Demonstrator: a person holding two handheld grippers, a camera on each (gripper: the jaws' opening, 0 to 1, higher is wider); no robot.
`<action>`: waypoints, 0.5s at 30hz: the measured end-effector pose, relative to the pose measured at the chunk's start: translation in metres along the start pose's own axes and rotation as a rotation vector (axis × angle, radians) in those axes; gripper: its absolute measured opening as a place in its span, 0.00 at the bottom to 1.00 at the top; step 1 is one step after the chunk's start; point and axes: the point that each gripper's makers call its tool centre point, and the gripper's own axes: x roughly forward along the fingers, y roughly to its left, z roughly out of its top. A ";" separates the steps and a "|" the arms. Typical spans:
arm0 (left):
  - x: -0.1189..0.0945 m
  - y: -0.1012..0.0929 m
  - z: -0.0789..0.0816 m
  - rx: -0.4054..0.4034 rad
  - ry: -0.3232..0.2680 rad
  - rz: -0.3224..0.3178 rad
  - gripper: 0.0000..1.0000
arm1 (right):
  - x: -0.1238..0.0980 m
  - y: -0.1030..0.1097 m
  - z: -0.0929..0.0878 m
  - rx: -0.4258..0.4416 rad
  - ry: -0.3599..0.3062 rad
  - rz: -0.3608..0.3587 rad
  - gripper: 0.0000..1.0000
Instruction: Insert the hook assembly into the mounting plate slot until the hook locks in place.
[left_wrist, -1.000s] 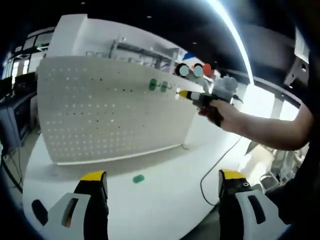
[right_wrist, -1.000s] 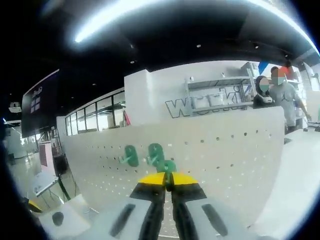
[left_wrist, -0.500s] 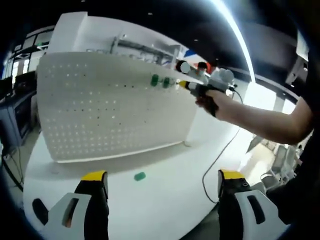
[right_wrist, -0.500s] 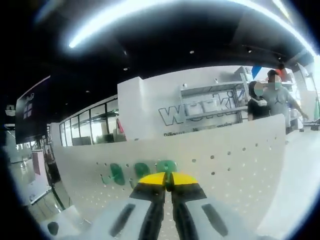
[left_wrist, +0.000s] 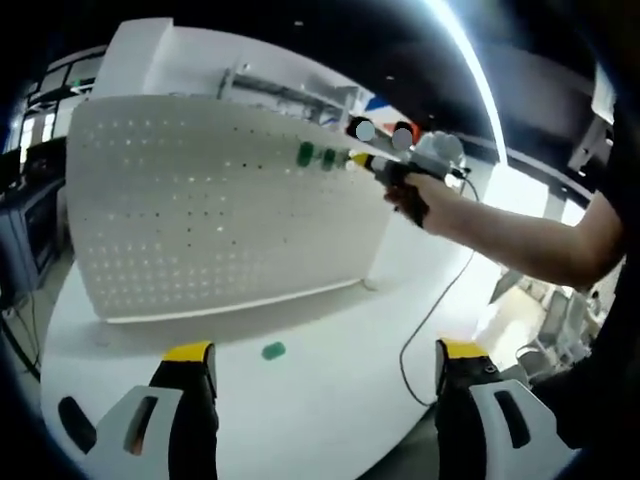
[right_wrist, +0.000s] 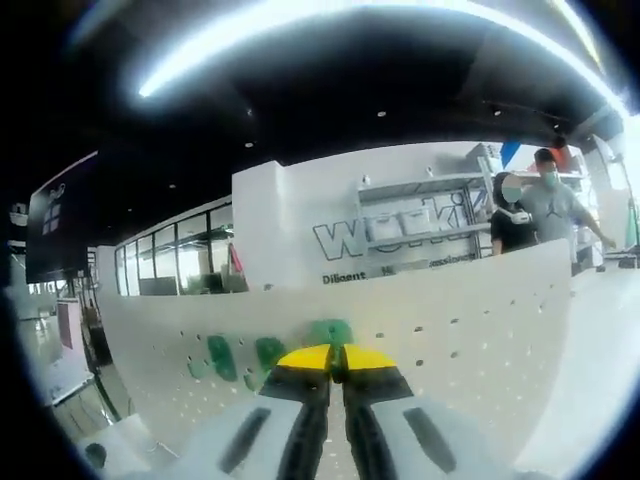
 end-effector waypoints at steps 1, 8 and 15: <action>0.000 0.000 0.000 0.000 0.000 0.000 0.92 | 0.000 0.000 -0.001 0.003 0.004 -0.002 0.01; -0.003 0.003 -0.003 -0.013 0.001 0.008 0.91 | 0.002 -0.002 -0.003 -0.017 0.000 -0.014 0.01; -0.005 0.007 -0.006 -0.019 0.005 0.016 0.90 | 0.001 0.000 -0.005 -0.047 0.008 -0.025 0.01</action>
